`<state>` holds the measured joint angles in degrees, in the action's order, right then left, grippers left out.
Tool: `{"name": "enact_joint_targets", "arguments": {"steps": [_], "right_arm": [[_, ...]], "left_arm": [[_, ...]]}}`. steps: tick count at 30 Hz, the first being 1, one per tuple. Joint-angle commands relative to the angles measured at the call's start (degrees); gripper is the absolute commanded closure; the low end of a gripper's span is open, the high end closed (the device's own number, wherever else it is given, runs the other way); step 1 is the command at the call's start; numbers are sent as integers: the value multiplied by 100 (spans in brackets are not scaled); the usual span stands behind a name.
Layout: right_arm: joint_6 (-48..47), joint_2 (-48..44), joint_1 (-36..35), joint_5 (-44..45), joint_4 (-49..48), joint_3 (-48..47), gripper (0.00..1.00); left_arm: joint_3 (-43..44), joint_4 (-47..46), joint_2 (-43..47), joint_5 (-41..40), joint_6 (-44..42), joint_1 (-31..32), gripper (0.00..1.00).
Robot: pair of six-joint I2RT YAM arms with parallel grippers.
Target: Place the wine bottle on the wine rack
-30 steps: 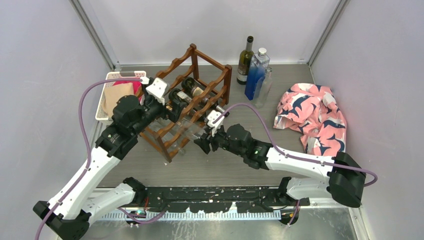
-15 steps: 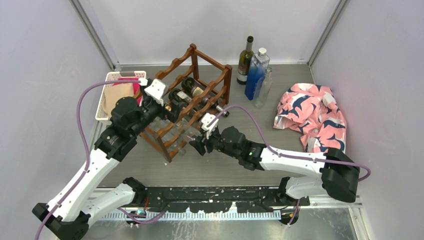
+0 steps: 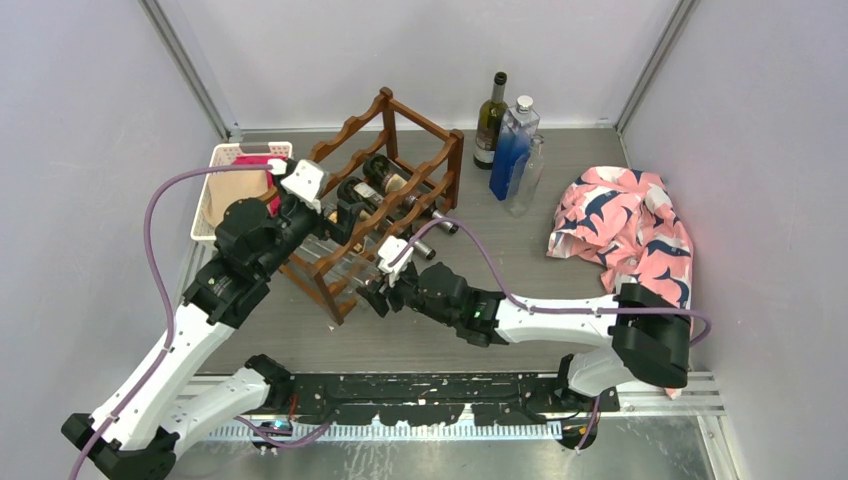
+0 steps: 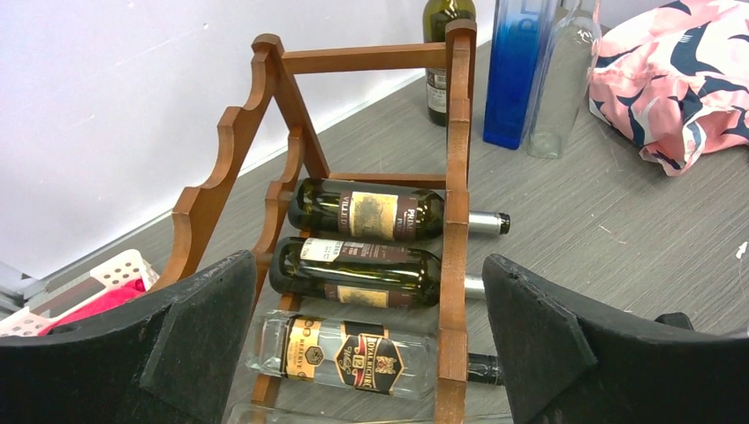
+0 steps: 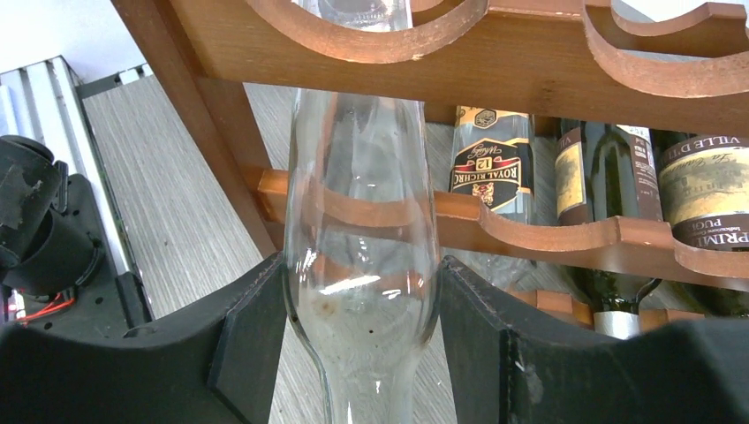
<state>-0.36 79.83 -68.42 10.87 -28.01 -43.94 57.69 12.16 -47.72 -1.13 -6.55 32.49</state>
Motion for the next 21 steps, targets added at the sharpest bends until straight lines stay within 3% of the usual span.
{"name": "enact_joint_targets", "arguments": {"steps": [1,21], "right_arm": [[-75,17,-34,425,-1292,-434,99],[-354,886,-251,906,-1907,-936,99]], "left_arm": [[-16,-459,114,-157,-99,-33,2],[-76,-516,145,-263,-143,-33,2]]}}
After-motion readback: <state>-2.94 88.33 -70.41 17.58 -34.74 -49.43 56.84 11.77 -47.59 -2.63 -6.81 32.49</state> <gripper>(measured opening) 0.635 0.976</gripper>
